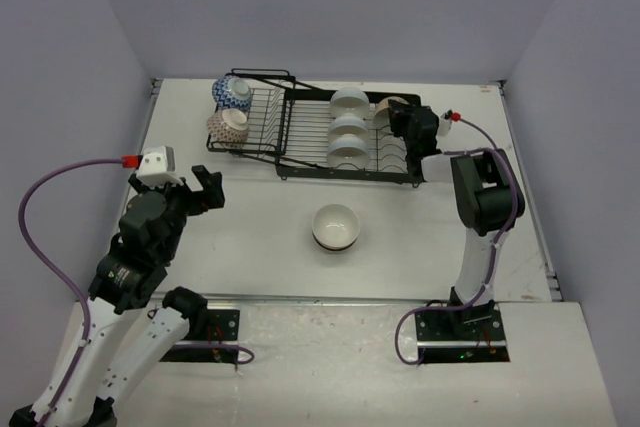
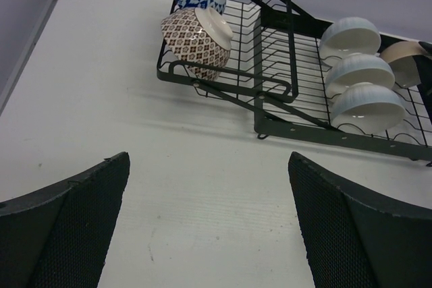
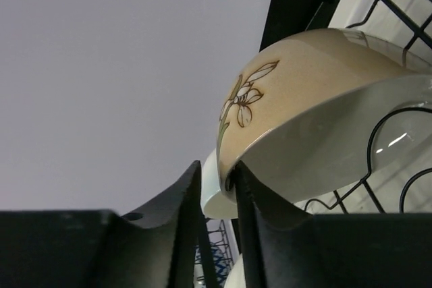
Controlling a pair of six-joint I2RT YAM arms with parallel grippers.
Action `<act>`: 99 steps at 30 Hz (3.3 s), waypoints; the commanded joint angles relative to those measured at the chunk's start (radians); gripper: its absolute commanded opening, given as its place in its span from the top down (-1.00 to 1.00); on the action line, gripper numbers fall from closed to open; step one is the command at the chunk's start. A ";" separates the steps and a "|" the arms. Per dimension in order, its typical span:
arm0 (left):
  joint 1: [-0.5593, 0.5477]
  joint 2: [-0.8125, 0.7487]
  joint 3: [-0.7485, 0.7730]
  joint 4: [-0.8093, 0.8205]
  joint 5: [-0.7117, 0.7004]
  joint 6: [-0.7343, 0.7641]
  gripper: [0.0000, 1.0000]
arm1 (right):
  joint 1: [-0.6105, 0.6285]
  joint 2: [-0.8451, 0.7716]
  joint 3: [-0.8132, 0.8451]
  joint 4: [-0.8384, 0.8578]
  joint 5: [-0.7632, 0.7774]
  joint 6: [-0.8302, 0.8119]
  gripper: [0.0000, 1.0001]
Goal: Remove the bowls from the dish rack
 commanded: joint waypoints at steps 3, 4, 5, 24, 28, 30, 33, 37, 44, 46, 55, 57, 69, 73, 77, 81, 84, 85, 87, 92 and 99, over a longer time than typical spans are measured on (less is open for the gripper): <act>-0.007 -0.007 -0.008 0.046 0.011 0.021 -1.00 | -0.014 0.029 0.075 0.046 0.015 -0.055 0.73; -0.007 -0.007 -0.010 0.046 0.011 0.021 -1.00 | -0.016 0.032 0.079 0.045 0.009 -0.063 0.80; -0.007 -0.009 -0.010 0.046 0.013 0.021 -1.00 | -0.016 0.037 0.083 0.045 0.007 -0.070 0.87; -0.012 -0.007 -0.010 0.048 0.010 0.022 -1.00 | -0.022 0.081 0.040 0.360 -0.106 -0.247 1.00; -0.012 -0.003 -0.010 0.046 0.010 0.022 -1.00 | -0.022 0.119 0.015 0.521 -0.138 -0.290 1.00; -0.012 -0.001 -0.010 0.046 0.008 0.022 -1.00 | -0.022 0.132 0.018 0.578 -0.155 -0.314 1.00; -0.012 0.002 -0.010 0.046 0.008 0.022 -1.00 | -0.022 0.155 0.027 0.643 -0.186 -0.327 1.00; -0.012 0.004 -0.010 0.046 0.010 0.024 -1.00 | -0.022 0.161 0.037 0.667 -0.189 -0.347 1.00; -0.012 0.007 -0.010 0.048 0.008 0.024 -1.00 | -0.022 0.143 0.018 0.736 -0.212 -0.365 1.00; -0.012 0.008 -0.010 0.048 0.008 0.024 -1.00 | -0.025 0.133 0.012 0.741 -0.214 -0.368 1.00; -0.012 0.011 -0.010 0.049 0.010 0.024 -1.00 | -0.043 0.083 -0.002 0.741 -0.233 -0.383 1.00; -0.012 0.013 -0.010 0.049 0.013 0.026 -1.00 | -0.046 0.076 -0.003 0.752 -0.244 -0.382 1.00; -0.010 0.014 -0.011 0.049 0.014 0.027 -1.00 | -0.072 0.053 0.044 0.767 -0.338 -0.396 1.00; -0.010 0.014 -0.011 0.051 0.014 0.027 -1.00 | -0.075 0.050 0.047 0.792 -0.365 -0.411 1.00; -0.010 0.014 -0.011 0.051 0.014 0.027 -1.00 | -0.081 0.055 0.055 0.802 -0.401 -0.426 1.00; -0.010 0.014 -0.011 0.051 0.014 0.027 -1.00 | -0.088 0.070 0.061 0.825 -0.425 -0.440 1.00; -0.010 0.017 -0.011 0.052 0.014 0.029 -1.00 | -0.094 0.075 0.061 0.839 -0.439 -0.445 1.00; -0.010 0.019 -0.011 0.051 0.014 0.029 -1.00 | -0.100 0.075 0.060 0.844 -0.439 -0.446 1.00; -0.010 0.019 -0.011 0.051 0.016 0.029 -1.00 | -0.103 0.073 0.061 0.848 -0.441 -0.446 1.00; -0.010 0.022 -0.011 0.051 0.013 0.029 -1.00 | -0.120 0.064 0.067 0.858 -0.470 -0.442 1.00; -0.009 0.025 -0.013 0.051 0.010 0.029 -1.00 | -0.138 0.058 0.101 0.865 -0.539 -0.446 1.00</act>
